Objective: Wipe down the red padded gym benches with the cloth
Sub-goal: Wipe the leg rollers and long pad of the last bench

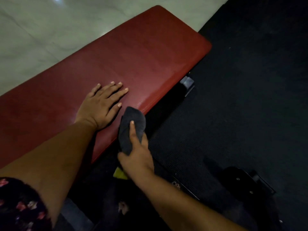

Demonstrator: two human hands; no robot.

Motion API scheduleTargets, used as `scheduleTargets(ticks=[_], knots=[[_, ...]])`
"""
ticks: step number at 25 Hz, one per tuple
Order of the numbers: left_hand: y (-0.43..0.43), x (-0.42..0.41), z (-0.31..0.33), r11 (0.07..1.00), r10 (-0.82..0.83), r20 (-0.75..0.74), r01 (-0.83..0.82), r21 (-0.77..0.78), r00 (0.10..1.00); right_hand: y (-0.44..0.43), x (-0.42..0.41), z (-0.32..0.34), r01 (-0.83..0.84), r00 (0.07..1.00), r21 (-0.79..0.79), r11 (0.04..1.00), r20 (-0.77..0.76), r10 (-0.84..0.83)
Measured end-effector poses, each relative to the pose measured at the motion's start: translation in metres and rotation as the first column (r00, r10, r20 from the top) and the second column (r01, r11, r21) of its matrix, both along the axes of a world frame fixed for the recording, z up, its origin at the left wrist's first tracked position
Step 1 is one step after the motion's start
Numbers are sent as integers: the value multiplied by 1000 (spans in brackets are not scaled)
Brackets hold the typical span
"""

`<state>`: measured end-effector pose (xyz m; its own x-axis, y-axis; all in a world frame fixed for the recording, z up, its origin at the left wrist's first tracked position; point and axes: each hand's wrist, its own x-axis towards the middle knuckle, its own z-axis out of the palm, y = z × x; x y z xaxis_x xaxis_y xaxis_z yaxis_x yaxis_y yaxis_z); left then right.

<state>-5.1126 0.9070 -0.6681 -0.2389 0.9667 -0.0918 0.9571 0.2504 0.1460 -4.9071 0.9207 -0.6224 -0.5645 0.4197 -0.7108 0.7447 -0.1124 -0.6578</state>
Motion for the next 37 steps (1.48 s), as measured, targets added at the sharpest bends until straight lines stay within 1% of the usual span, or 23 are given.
scheduleTargets(ticks=[2,4,5,7,9,11,12,13,16,17,18,19,22,23,24,25,28,29,30,32,34,35,37], knots=[[-1,0,1,1000,1,20,-1,-9,1000,12,-8,-2,116,993,-28,993,30,-115],[-1,-1,1,1000,-11,51,12,-20,999,21,-15,-4,242,970,-81,967,21,-241],[-1,-1,1,999,-24,83,26,-20,996,20,-18,-1,267,964,-86,960,20,-266],[-3,-2,3,998,-63,183,64,-1,981,0,-20,10,220,975,-57,974,29,-219],[-7,-4,10,992,-124,297,129,2,947,-34,-16,18,91,996,-25,996,29,-90],[-20,-9,23,980,-178,358,199,-22,917,-65,-7,23,-10,1000,-13,1000,19,10],[-32,-12,31,976,-180,354,211,-49,918,-71,-4,21,-12,1000,-11,1000,17,13],[-46,-15,39,976,-167,336,204,-76,927,-70,-4,21,34,999,-21,999,17,-33],[-100,-23,62,985,-114,262,143,-94,958,-55,-15,21,266,964,-69,961,15,-266],[-116,-24,70,986,-101,246,131,-107,964,-55,-20,26,311,951,-77,947,22,-310],[-133,-26,76,985,-90,235,122,-125,968,-65,-25,35,309,951,-79,948,36,-307],[-151,-27,82,983,-82,218,116,-145,972,-80,-27,44,265,964,-70,962,54,-262],[-199,-37,94,960,-63,147,101,-263,987,-137,-21,61,-20,998,-55,998,64,24],[-211,-38,93,944,-62,121,98,-315,991,-147,-16,62,-63,996,-72,995,52,67],[-220,-36,89,931,-53,97,85,-356,994,-149,-13,60,-56,997,-78,995,42,59],[-226,-31,85,929,-31,80,58,-366,996,-145,-12,57,3,999,-73,997,33,-1],[-234,-18,77,960,34,25,-25,-280,999,-132,-21,48,265,964,-62,962,14,-264],[-231,-16,76,964,37,8,-34,-264,999,-135,-24,49,295,956,-43,955,9,-294],[-233,-16,75,966,40,0,-39,-255,999,-148,-27,52,264,964,-7,965,15,-264],[-235,-17,77,971,49,19,-43,-237,999,-188,-22,59,103,994,52,993,29,-105],[-235,-15,81,974,45,48,-33,-226,998,-222,-11,67,-40,999,28,999,-2,41],[-235,-14,83,974,42,61,-27,-223,997,-228,-7,66,-69,997,32,997,-14,70],[-235,-12,86,969,40,83,-18,-247,996,-219,-6,61,-15,1000,46,999,-3,15]])
